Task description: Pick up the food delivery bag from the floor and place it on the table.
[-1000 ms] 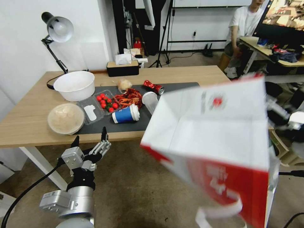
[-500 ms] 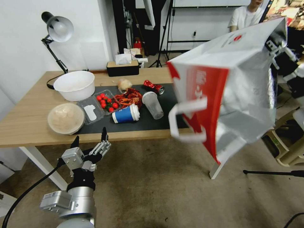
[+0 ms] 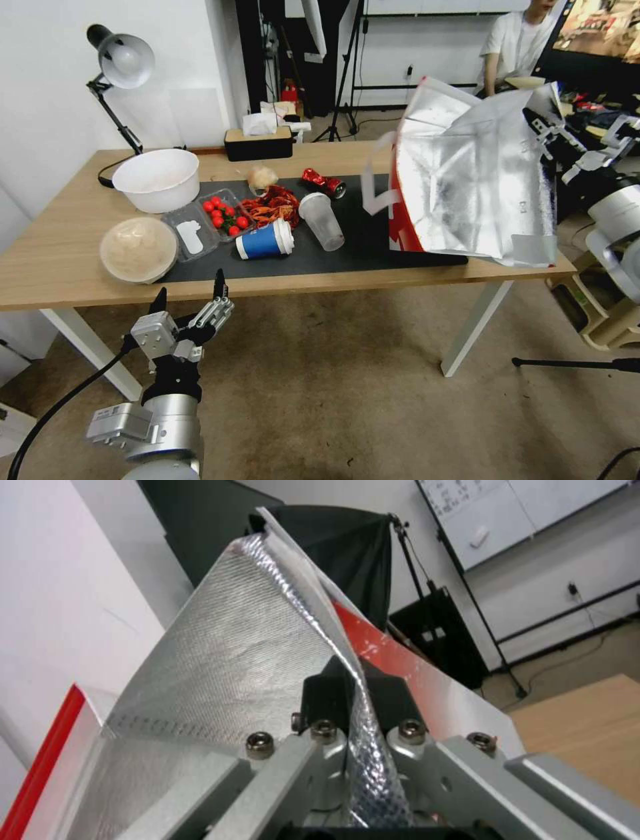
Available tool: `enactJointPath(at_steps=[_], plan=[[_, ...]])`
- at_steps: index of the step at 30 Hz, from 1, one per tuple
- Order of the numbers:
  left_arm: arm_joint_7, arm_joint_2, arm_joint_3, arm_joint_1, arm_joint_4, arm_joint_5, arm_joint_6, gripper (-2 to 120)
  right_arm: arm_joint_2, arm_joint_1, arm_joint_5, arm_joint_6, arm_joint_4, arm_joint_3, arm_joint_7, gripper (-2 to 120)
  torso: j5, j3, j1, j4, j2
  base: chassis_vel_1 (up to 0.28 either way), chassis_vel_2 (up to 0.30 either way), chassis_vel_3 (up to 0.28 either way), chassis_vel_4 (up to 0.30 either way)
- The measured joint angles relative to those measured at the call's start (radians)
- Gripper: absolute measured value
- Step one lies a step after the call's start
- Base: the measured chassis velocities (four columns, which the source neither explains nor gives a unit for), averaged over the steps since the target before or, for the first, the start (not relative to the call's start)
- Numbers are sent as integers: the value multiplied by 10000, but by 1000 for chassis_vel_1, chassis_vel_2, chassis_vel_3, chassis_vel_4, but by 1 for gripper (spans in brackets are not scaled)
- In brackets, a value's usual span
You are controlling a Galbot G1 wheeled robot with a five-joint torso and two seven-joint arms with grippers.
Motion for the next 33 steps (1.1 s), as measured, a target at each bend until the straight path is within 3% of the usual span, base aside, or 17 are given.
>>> enactJointPath(at_steps=[14,33], plan=[[67,-120,-7,85,0,164,-21,100,44,1622,-38,-488,-784,-1179,434,0,0,-2,-1,-1,-5,0,0,0,0],[15,-147,1,120,11,255,-10,100,93,2408,-1498,39,-1126,-1952,66,67,-1,-3,-2,1,-7,0,0,0,0]])
